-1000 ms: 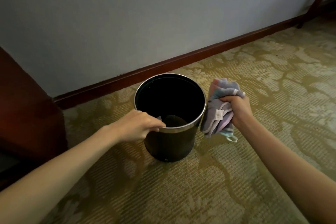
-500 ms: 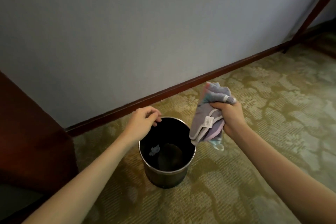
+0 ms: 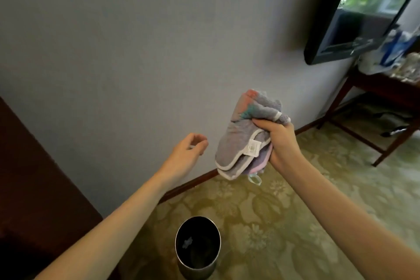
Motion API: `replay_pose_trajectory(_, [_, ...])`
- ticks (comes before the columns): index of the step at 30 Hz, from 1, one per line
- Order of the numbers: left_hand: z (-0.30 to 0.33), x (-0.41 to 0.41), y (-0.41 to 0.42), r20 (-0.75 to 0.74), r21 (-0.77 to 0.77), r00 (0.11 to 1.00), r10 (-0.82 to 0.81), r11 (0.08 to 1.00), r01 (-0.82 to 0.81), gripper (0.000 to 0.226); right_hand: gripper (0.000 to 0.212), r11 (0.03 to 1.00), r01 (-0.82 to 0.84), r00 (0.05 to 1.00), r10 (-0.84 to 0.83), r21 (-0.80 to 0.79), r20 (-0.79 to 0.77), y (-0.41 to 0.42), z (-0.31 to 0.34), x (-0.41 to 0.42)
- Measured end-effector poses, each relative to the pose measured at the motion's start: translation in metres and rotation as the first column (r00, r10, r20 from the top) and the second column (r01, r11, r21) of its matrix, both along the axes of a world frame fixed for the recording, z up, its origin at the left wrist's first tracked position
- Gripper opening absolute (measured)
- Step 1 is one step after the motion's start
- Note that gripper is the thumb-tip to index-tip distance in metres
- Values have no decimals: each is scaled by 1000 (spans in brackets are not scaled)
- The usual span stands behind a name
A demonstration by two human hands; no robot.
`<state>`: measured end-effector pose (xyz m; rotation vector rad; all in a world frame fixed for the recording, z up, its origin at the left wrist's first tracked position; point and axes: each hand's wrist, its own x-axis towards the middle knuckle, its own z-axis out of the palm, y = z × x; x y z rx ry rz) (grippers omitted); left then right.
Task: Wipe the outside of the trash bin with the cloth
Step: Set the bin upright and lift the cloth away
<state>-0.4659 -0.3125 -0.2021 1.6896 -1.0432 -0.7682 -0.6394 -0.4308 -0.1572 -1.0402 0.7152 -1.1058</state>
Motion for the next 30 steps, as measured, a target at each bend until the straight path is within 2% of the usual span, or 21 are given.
replay_pose_trajectory(3, [78, -11, 11, -27, -22, 999, -45, 999, 45, 24, 20, 998, 7, 999, -5, -55, 39, 10, 81, 0])
replay_pose_trajectory(6, [128, -15, 23, -47, -35, 992, -121, 992, 119, 51, 16, 992, -39, 994, 52, -121, 101, 18, 132, 8])
replay_pose_trajectory(10, [157, -1, 43, -111, -40, 985, -129, 991, 125, 95, 16, 985, -64, 982, 91, -159, 167, 35, 160, 32])
replay_pose_trajectory(13, [162, 24, 64, -137, -24, 980, -145, 989, 143, 111, 15, 986, -68, 974, 98, -150, 203, 56, 166, 61])
replay_pose_trajectory(17, [166, 71, 103, -103, -10, 977, -186, 983, 186, 102, 16, 985, -85, 962, 120, -149, 247, 99, 169, 115])
replay_pose_trajectory(24, [186, 180, 178, -186, -209, 981, -50, 978, 10, 67, 12, 993, -70, 931, 99, -95, 351, 185, 176, 211])
replay_pose_trajectory(30, [201, 257, 236, -240, -297, 971, 21, 950, -94, 33, 22, 985, -145, 909, 168, -88, 381, 242, 176, 277])
